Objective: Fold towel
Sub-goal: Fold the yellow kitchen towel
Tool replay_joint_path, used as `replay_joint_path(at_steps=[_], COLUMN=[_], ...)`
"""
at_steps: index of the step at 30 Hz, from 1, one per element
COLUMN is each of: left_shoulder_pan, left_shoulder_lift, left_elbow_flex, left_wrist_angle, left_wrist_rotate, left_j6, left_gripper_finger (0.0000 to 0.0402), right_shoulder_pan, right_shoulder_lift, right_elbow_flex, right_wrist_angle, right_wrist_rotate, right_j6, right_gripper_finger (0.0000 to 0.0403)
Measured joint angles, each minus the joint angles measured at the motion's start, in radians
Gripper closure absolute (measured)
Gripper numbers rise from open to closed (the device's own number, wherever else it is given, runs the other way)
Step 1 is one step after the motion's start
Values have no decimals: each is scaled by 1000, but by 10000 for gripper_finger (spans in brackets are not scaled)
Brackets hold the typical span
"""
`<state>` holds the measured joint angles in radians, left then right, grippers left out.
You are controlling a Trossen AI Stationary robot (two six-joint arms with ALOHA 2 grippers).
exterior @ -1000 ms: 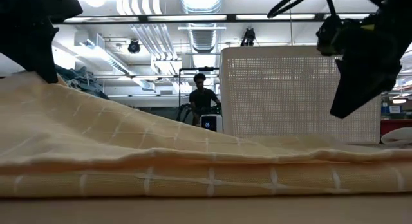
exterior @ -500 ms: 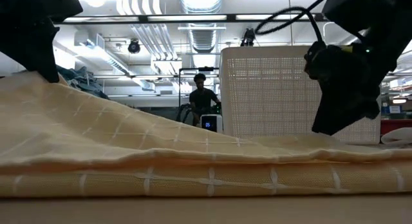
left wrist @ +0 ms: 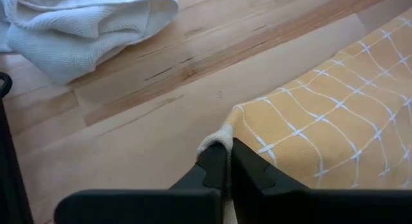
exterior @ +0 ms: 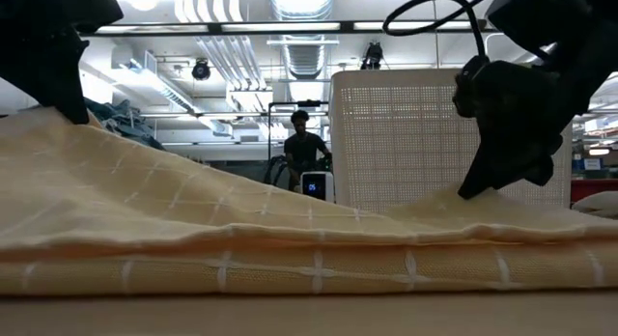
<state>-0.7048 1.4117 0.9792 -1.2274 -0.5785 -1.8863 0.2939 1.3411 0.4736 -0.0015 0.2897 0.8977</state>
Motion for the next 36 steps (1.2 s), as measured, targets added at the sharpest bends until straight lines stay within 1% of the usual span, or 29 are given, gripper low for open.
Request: replay_joint_path(at_steps=[1,5,10,14,17,21,23,26,29,32,36], left_shoulder_pan=[0,0,1,12,22,29,29,30,35,55,87], left_shoulder_lift=[0,0,0,0,0,-1,-2,-2,-2,-2,-3], left_elbow_flex=[0,0,-8,-42,-85,-138,-151,-156,-157,-162,-187], left_wrist_angle=[-1,-22,-41,-41,-28,30,52,79,87,87,108], left_wrist_rotate=[0,3,20,35,64,63,61,57,22,13,10], left_j6=[6,11,9,-1,-6,-7,-7,9,23,23,42], left_gripper_finger=[401,401,401,401,401,401,401,401,401,394,373], right_shoulder_pan=[0,0,15,31,42,42,41,42,41,33,28], right_shoulder_lift=[-1,-30,-86,-135,-164,-195,-198,-204,-210,-223,-241], right_elbow_flex=[0,0,0,1,1,2,2,2,2,2,2], right_wrist_angle=[8,16,14,7,-37,-116,-141,-154,-173,-198,-260], right_wrist_rotate=[2,1,1,6,30,64,84,87,89,100,104], right_j6=[-8,-24,-35,-45,-35,-9,4,5,5,9,27], right_gripper_finger=[392,399,401,401,402,402,402,402,403,403,403])
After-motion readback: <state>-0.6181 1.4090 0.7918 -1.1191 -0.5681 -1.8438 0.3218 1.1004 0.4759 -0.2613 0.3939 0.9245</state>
